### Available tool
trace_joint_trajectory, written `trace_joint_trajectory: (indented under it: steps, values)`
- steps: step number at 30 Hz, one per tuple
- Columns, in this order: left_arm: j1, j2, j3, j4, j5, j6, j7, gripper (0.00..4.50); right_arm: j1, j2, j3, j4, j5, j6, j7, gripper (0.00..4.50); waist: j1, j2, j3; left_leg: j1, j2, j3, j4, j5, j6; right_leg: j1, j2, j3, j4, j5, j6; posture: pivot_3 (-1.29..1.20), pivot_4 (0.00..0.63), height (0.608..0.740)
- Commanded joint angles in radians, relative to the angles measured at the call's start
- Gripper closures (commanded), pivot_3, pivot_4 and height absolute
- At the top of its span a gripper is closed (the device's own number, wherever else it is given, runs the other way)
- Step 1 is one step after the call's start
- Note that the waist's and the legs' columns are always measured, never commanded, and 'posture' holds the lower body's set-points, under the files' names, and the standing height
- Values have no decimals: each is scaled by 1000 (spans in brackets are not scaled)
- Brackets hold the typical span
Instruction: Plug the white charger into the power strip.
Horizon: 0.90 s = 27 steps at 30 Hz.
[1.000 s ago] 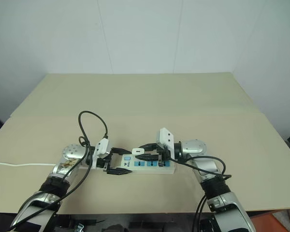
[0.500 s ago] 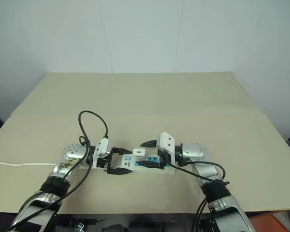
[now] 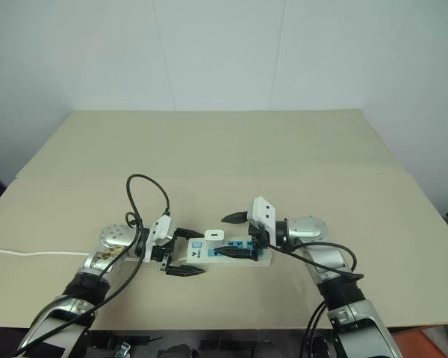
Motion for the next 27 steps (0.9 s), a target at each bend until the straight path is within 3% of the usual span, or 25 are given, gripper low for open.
trace_joint_trajectory:
  steps: [1, 5, 12, 17, 21, 27]
  values:
    - [19, 2, 11, -31, -35, 47, -10, 14, -5, -43, -46, -75, 47, 18, 28, 0, 1, 0, 1, -1, 0, 0, 0, 0, 0, -1, 0, 0, 0, 0, 0, 0, 150, 740]
    - [48, 11, 56, -142, -100, 96, 10, 14, 18, -115, -85, -150, 104, 76, 59, 0, 2, 0, 4, -11, 0, 0, 2, 0, 0, -12, 0, 0, 2, 0, 0, 0, 150, 740]
    - [146, 310, 135, -496, -284, 399, -137, 14, 109, -337, -227, -262, 181, 130, 118, 0, -10, 0, 12, -27, 0, 0, 5, 1, -1, -27, 0, 0, 5, 0, 0, 0, 150, 740]
    - [181, 457, 197, -483, -275, 398, -149, 14, 189, -437, -311, -283, 204, 138, 138, 0, -9, 0, 17, -24, 1, 1, 5, 1, -1, -24, 0, 0, 4, 0, 0, 0, 150, 740]
    - [190, 498, 218, -401, -240, 332, -147, 14, 276, -491, -374, -318, 224, 144, 149, 0, -7, 0, 18, -24, 1, 1, 5, 1, -1, -24, 0, 0, 4, 0, 0, 0, 150, 740]
    - [191, 469, 215, -387, -236, 309, -118, 14, 349, -523, -421, -355, 237, 162, 129, 0, -6, 0, 19, -25, 1, 1, 6, 1, -1, -24, 0, 0, 4, 0, 0, 0, 150, 740]
